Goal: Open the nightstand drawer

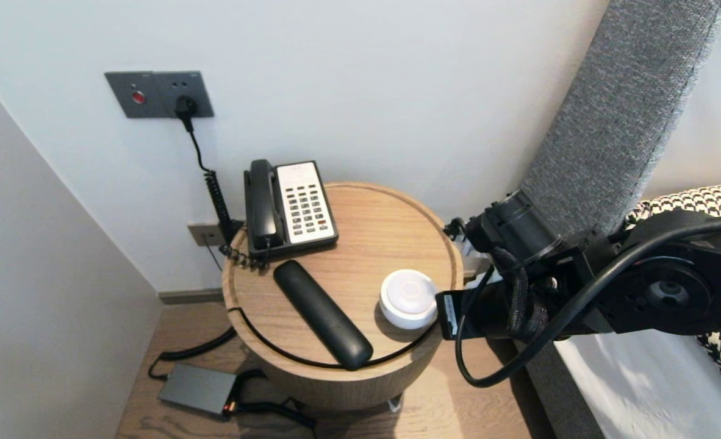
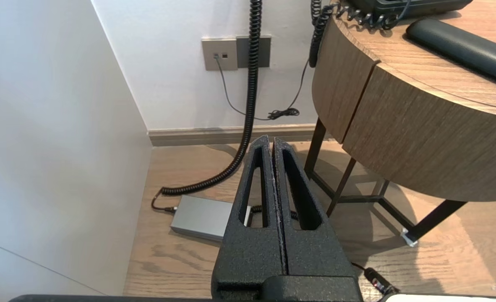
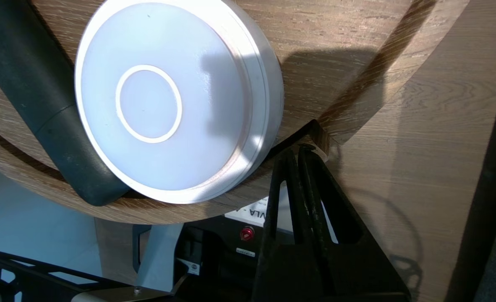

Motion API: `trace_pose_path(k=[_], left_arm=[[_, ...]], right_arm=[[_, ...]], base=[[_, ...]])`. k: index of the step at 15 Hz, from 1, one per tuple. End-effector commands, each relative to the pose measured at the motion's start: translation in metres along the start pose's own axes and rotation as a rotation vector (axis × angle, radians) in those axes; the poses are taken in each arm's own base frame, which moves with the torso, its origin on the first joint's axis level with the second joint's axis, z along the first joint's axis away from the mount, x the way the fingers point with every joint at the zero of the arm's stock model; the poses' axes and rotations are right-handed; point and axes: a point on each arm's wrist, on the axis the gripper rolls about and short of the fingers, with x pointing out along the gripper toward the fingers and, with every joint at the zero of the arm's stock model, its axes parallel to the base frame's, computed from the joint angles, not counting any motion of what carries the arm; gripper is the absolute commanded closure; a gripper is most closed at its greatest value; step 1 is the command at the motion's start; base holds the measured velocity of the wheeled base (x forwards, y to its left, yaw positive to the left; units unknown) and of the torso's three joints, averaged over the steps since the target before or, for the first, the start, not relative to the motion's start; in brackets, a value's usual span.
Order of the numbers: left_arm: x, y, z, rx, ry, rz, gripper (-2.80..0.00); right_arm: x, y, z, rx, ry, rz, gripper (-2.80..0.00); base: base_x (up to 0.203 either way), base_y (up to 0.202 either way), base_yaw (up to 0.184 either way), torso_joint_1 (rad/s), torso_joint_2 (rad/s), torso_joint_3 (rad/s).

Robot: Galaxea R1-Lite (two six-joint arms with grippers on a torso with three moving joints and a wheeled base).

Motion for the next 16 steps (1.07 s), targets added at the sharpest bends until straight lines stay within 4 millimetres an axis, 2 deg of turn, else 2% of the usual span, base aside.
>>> trace_pose_path(k=[1,16], left_arm=[[0.001,0.0,-0.003,0.0,0.007,0.0,0.0],[0.001,0.0,-0.003,0.0,0.007,0.0,0.0]], right_arm=[[0.004,0.002,-0.002,-0.004,0.013,-0.001,0.0],[0.014,0.001,-0.013,-0.014,0.036,-0.007,0.0]], base=[[0.0,0.0,0.0,0.0,0.0,0.0],[0.0,0.0,0.0,0.0,0.0,0.0]])
